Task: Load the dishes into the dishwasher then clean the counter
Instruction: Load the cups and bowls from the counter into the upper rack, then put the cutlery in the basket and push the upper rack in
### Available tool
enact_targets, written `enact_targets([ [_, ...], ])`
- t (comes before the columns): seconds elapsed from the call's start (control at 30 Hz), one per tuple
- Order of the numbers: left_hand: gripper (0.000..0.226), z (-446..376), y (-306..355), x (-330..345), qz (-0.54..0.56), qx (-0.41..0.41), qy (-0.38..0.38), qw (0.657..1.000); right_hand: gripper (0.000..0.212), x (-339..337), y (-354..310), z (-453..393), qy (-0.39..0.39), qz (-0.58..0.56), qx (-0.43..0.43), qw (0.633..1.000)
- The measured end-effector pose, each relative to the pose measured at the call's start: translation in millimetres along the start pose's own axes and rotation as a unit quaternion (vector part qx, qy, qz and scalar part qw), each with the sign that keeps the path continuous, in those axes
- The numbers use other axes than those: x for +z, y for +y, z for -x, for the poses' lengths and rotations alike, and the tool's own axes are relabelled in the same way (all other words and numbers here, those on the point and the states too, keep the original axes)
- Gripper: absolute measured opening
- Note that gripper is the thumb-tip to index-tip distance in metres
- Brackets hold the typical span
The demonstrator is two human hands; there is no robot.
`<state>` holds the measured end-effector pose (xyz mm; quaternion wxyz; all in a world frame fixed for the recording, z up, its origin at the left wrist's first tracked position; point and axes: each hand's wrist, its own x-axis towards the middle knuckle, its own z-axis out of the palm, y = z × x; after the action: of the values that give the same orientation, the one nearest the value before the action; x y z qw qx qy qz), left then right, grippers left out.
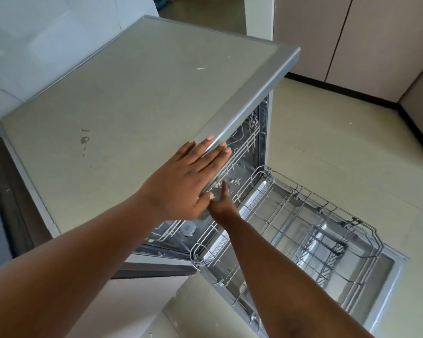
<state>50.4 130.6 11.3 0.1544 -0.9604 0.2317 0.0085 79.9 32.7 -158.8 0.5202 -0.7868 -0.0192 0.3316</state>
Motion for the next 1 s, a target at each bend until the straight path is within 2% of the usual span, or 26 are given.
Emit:
enact_targets([
  [0.03, 0.088, -0.6, -0.5, -0.1, 0.002, -0.001, 0.001, 1.000, 0.096, -3.2, 4.6, 7.1, -0.009, 0.102, 0.002, 0.995],
  [0.1, 0.087, -0.2, -0.2, 0.0, 0.008, -0.004, 0.004, 1.000, 0.105, -9.9, 20.1, 23.0, 0.008, 0.298, -0.010, 0.954],
  [0.2, 0.087, 1.9, 0.7, 2.7, 0.013, -0.008, 0.004, 1.000, 0.106, -24.5, 38.5, 59.3, 0.011, 0.452, -0.057, 0.890],
  [0.37, 0.090, 15.6, 15.9, -1.8, 0.022, -0.043, 0.013, 0.999, 0.104, -43.3, 57.9, 131.9, -0.004, 0.528, -0.067, 0.847],
  [0.47, 0.094, 54.1, 73.8, 5.6, 0.196, -0.137, 0.034, 0.970, 0.105, -40.1, 63.1, 170.5, 0.011, 0.541, -0.057, 0.839],
  [0.53, 0.094, 100.7, 120.0, 22.1, 0.238, -0.186, 0.008, 0.953, 0.105, -26.0, 63.7, 194.1, 0.023, 0.546, -0.045, 0.836],
  [0.67, 0.095, 223.7, 170.8, 46.8, 0.237, -0.234, -0.059, 0.941, 0.106, 22.8, 46.3, 242.4, 0.023, 0.549, -0.066, 0.833],
  [0.77, 0.090, 310.3, 164.8, 43.3, 0.195, -0.250, -0.066, 0.946, 0.106, 72.8, 17.5, 276.1, 0.011, 0.559, -0.111, 0.822],
  [0.83, 0.087, 362.4, 148.5, 25.6, 0.170, -0.292, -0.061, 0.939, 0.106, 110.4, -6.8, 296.6, 0.000, 0.563, -0.149, 0.813],
  [0.93, 0.084, 432.6, 128.6, -1.4, 0.117, -0.355, -0.030, 0.927, 0.111, 169.4, -44.9, 327.8, -0.010, 0.588, -0.223, 0.777],
  [1.0, 0.085, 474.0, 125.7, -15.1, 0.119, -0.391, -0.016, 0.913, 0.116, 209.1, -70.9, 349.5, -0.020, 0.600, -0.281, 0.749],
])
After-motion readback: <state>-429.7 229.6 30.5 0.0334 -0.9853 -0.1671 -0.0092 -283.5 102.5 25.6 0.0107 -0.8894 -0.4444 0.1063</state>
